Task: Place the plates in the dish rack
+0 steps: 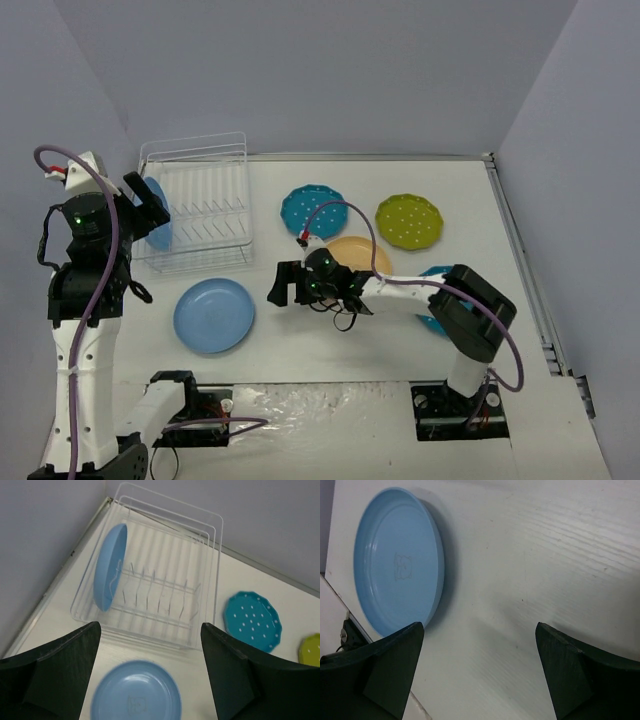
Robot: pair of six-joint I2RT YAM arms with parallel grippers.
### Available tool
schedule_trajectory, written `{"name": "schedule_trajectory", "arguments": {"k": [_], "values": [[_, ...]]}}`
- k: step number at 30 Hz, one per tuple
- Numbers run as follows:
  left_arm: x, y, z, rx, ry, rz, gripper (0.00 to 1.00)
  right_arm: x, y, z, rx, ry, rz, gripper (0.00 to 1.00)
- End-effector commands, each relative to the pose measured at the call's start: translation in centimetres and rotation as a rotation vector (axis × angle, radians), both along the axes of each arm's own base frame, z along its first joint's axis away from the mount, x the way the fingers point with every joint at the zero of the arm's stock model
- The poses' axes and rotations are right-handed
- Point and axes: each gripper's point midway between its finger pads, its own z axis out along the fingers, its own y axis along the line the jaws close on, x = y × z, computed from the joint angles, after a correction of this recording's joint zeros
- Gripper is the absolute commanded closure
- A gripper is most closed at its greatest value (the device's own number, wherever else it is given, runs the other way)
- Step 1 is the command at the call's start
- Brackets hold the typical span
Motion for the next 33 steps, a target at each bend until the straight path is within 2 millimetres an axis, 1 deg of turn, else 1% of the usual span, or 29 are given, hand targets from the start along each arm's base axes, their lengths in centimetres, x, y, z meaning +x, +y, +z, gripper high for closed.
{"name": "schedule_trajectory", "arguments": {"k": [1,3,4,6,8,11,15,17,18,20,22,23,27,30,33], "values": [[-1.3,-2.0,-0.5,-0.056,0.016,-0.091,0.23,1.1,5.1,2.3,0.125,-0.057,0.011,0.11],[-1.7,-2.1,-0.9,-0.056,0.019,-0.099,0.23,0.8,6.4,1.8,0.119,-0.054,0.026,0.11],[-1.8,-2.5,-1.3,-0.064,0.027,-0.118,0.23,0.9,7.1,2.0,0.126,-0.057,0.031,0.11],[-2.0,-2.9,-1.4,-0.082,0.024,-0.134,0.23,0.5,8.0,1.0,0.114,-0.04,0.042,0.11],[-2.1,-3.2,-1.7,-0.092,0.023,-0.146,0.23,0.4,8.9,0.7,0.116,-0.034,0.049,0.12],[-2.1,-3.5,-2.2,-0.098,0.034,-0.159,0.23,0.4,9.7,0.3,0.107,-0.029,0.054,0.14],[-2.3,-3.7,-2.1,-0.101,0.031,-0.17,0.23,0.5,10.0,-0.4,0.068,-0.03,0.041,0.17],[-2.4,-3.9,-2.0,-0.108,0.025,-0.178,0.23,0.3,10.2,-0.7,0.056,-0.028,0.04,0.21],[-2.4,-4.0,-2.0,-0.112,0.026,-0.182,0.23,0.2,10.3,-1.2,0.046,-0.022,0.04,0.22],[-2.4,-4.0,-1.9,-0.114,0.022,-0.182,0.23,-0.2,10.9,-1.3,0.038,-0.024,0.048,0.26],[-2.5,-3.9,-1.9,-0.114,0.023,-0.18,0.23,-0.4,11.1,-1.8,0.015,-0.024,0.047,0.31],[-2.6,-3.9,-1.8,-0.112,0.021,-0.181,0.23,-0.4,11.3,-2.0,0.01,-0.027,0.045,0.32],[-2.7,-4.0,-1.7,-0.114,0.02,-0.186,0.23,-0.3,11.4,-2.4,-0.005,-0.026,0.035,0.43],[-2.9,-4.0,-1.7,-0.112,0.02,-0.186,0.23,-0.1,11.4,-2.8,-0.02,-0.025,0.028,0.48],[-3.0,-4.0,-1.7,-0.112,0.018,-0.185,0.23,-0.1,11.2,-3.2,-0.041,-0.025,0.02,0.58]]}}
